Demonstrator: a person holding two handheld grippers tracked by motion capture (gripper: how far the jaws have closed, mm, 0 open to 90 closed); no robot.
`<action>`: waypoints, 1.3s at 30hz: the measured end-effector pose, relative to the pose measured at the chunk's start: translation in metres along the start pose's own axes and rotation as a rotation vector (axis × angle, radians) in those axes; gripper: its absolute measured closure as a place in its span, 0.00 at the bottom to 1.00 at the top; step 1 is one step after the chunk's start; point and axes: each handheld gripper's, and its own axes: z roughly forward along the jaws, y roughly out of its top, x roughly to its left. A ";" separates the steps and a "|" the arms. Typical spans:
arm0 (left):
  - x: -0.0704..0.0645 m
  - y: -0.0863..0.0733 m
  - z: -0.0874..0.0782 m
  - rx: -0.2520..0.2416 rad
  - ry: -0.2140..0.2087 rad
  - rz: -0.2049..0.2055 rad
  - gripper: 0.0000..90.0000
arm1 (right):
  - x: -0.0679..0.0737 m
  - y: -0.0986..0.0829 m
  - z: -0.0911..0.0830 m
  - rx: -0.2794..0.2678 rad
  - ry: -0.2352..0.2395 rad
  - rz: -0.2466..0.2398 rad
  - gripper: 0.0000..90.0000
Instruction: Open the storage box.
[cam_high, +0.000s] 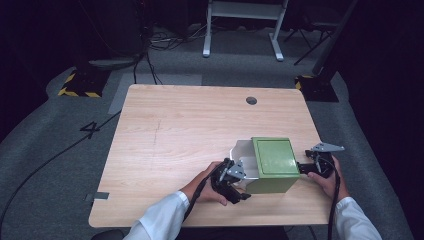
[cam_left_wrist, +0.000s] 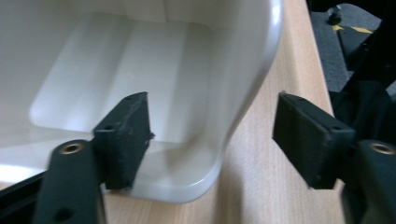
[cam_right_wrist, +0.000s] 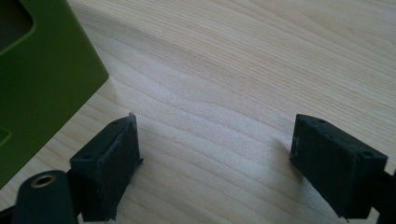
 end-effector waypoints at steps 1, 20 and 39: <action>0.001 -0.001 -0.002 -0.001 0.008 0.001 0.35 | 0.000 0.000 0.000 0.000 0.000 0.000 0.17; 0.003 -0.023 -0.029 0.010 0.063 0.015 0.80 | 0.000 0.000 0.000 0.000 0.001 0.000 0.17; 0.003 -0.037 -0.039 0.031 0.046 0.005 0.84 | 0.000 0.000 0.000 0.000 0.001 0.000 0.17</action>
